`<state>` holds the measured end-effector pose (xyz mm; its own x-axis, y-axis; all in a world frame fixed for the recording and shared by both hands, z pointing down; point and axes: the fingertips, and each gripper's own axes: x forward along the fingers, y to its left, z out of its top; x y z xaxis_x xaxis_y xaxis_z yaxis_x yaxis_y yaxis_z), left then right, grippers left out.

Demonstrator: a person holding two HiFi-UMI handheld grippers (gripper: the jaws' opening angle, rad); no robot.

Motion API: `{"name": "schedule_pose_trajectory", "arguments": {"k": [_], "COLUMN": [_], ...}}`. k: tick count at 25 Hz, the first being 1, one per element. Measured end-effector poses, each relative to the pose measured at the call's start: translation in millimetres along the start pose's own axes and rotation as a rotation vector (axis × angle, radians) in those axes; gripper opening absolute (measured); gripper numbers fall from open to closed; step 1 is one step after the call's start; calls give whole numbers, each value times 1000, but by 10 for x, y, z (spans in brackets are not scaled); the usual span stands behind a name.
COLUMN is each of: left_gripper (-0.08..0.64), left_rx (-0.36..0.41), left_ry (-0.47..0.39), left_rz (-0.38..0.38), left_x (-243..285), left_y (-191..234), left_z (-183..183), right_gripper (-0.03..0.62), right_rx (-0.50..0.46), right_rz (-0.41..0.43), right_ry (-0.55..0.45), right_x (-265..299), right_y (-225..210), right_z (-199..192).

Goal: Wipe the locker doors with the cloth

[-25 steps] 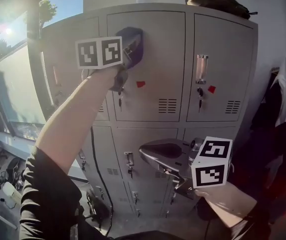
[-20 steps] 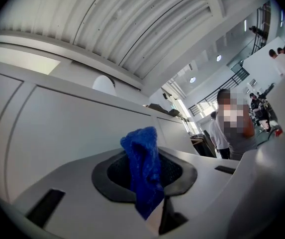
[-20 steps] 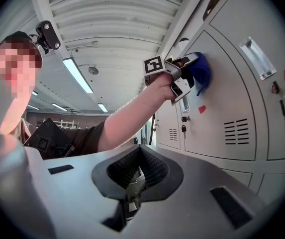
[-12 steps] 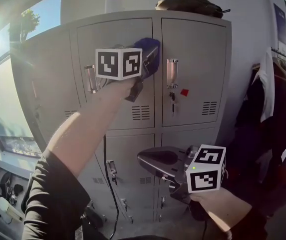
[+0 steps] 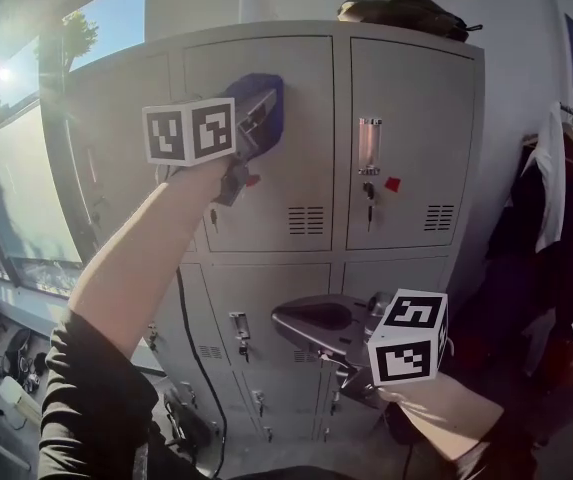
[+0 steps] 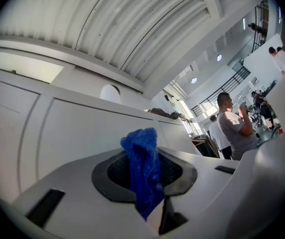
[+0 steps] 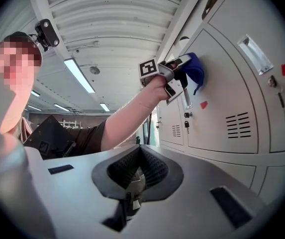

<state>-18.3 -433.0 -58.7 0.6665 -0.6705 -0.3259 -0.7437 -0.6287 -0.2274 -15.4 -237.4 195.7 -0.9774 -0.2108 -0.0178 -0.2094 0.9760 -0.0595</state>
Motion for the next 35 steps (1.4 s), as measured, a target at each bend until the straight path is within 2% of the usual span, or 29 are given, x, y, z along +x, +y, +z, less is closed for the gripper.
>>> {"name": "schedule_pose_trajectory", "arguments": {"k": [6,10,13,16,21,27,31,35], "left_gripper": [104,104,104,104,104,104,104,104], "left_rx": [-5,-20,-16,-27,-40,-48,-59,-66], "left_ry": [21,55,81,86,83,65,53,49], "left_rz": [142,171,144,97,-16,-102,-107,-47], "left_x": [-667,-748,-658,-468,-20,446,520,269], "left_y": [640,772,614,372,-174,-700,-803,-540], "left_z": [-180,-450,-635,-754,-824,-848,-849,-812], "right_gripper": [-3,-3,-3,-3,-3,-3,-3,-3], "right_rx": [-10,-24,-33,-44,-35,-21,-26,-30], "right_rz": [81,138,159,144,81,-2,-38,-8], "right_ry": [24,36,32,34,23,6,2,13], "right_x": [348,522,546,479,226,-174,-385,-361], "right_y": [130,300,409,421,327,184,108,129], "right_z": [-63,-95,-94,-104,-114,-120,-115,-151]}}
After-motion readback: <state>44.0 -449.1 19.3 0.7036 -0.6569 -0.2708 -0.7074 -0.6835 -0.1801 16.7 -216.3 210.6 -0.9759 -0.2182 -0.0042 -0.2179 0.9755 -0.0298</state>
